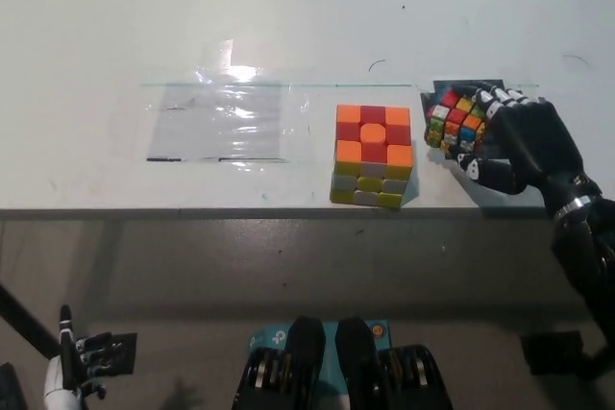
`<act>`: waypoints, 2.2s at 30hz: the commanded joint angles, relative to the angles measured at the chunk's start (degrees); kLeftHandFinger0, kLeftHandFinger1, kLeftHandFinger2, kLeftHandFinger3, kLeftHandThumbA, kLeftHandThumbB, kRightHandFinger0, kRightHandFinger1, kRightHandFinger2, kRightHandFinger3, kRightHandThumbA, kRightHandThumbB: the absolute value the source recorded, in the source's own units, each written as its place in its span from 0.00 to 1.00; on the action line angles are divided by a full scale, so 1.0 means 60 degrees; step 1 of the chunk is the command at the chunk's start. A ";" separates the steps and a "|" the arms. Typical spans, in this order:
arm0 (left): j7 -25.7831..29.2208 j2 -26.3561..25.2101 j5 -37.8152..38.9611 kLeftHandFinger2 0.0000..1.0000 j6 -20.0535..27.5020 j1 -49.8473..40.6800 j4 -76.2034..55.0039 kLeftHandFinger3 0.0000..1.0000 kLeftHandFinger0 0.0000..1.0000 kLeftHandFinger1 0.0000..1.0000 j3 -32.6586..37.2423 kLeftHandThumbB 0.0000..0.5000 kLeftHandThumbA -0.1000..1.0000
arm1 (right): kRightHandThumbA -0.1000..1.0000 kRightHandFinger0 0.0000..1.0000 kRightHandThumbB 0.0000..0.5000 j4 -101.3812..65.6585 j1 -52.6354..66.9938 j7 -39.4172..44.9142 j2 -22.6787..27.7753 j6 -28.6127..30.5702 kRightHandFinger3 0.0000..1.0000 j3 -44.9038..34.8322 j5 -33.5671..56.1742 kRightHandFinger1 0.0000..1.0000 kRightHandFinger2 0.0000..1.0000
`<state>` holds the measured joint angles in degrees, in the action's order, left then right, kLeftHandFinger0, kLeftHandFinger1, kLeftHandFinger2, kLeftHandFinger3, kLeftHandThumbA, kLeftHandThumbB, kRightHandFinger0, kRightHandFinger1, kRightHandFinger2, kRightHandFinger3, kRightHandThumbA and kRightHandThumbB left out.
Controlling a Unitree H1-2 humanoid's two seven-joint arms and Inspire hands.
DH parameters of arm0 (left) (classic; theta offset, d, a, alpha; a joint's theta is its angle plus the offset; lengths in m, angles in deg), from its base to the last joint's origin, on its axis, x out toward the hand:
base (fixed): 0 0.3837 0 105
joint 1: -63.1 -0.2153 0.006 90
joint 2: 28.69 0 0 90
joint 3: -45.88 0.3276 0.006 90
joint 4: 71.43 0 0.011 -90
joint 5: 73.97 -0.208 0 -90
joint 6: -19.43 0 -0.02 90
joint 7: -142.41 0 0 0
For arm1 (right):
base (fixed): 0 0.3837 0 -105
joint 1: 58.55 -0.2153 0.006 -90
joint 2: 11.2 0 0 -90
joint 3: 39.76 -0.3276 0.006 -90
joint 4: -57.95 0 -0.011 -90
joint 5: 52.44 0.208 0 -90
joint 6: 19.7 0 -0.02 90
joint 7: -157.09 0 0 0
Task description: The robot uses its right hand to pick up the small cube kept on the middle on the desk and place it on the bigger cube kept next to it
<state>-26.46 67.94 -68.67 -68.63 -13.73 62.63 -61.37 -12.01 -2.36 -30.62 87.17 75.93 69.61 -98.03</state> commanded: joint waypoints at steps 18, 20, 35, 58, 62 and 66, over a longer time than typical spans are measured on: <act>0.0175 -0.0109 0.0037 0.42 0.0122 -0.0205 -0.0278 0.48 0.06 0.26 -0.0021 0.45 1.00 | 0.00 0.00 0.41 -0.1989 -0.1501 -0.0025 0.0373 0.0573 0.00 -0.0708 -0.0073 0.00 0.21; 0.0149 -0.0108 0.0029 0.44 0.0088 -0.0241 -0.0319 0.49 0.14 0.30 -0.0002 0.43 1.00 | 0.00 0.00 0.42 -0.2267 -0.1468 0.0076 0.0315 0.0561 0.00 -0.0731 -0.0027 0.00 0.22; 0.0061 -0.0117 0.0256 0.35 0.0187 -0.0237 -0.0213 0.40 0.17 0.24 -0.0093 0.51 1.00 | 0.00 0.00 0.48 -0.3400 -0.0692 0.0832 -0.0461 0.0282 0.00 -0.0579 -0.0010 0.00 0.20; 0.0184 -0.0325 0.0029 0.42 -0.0014 0.0083 -0.0264 0.51 0.15 0.27 0.0096 0.77 1.00 | 0.00 0.00 0.50 -0.2101 -0.0344 0.0163 -0.0888 0.0828 0.04 -0.0411 -0.0191 0.00 0.15; 0.0032 -0.0411 0.0089 0.43 0.0242 0.0127 -0.0130 0.51 0.24 0.31 0.0116 0.79 1.00 | 0.00 0.00 0.49 -0.1942 -0.0341 0.0196 -0.1117 0.0652 0.03 -0.0353 -0.0259 0.00 0.19; -0.0007 -0.0421 0.0130 0.44 -0.0078 0.0087 -0.0383 0.50 0.23 0.33 0.0136 0.72 1.00 | 0.00 0.00 0.50 -0.1582 -0.0283 0.0000 -0.1397 0.0656 0.00 -0.0347 -0.0271 0.00 0.19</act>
<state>-26.47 66.91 -67.87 -69.03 -14.28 62.06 -60.71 -21.68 -2.75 -27.05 79.78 78.63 67.63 -99.30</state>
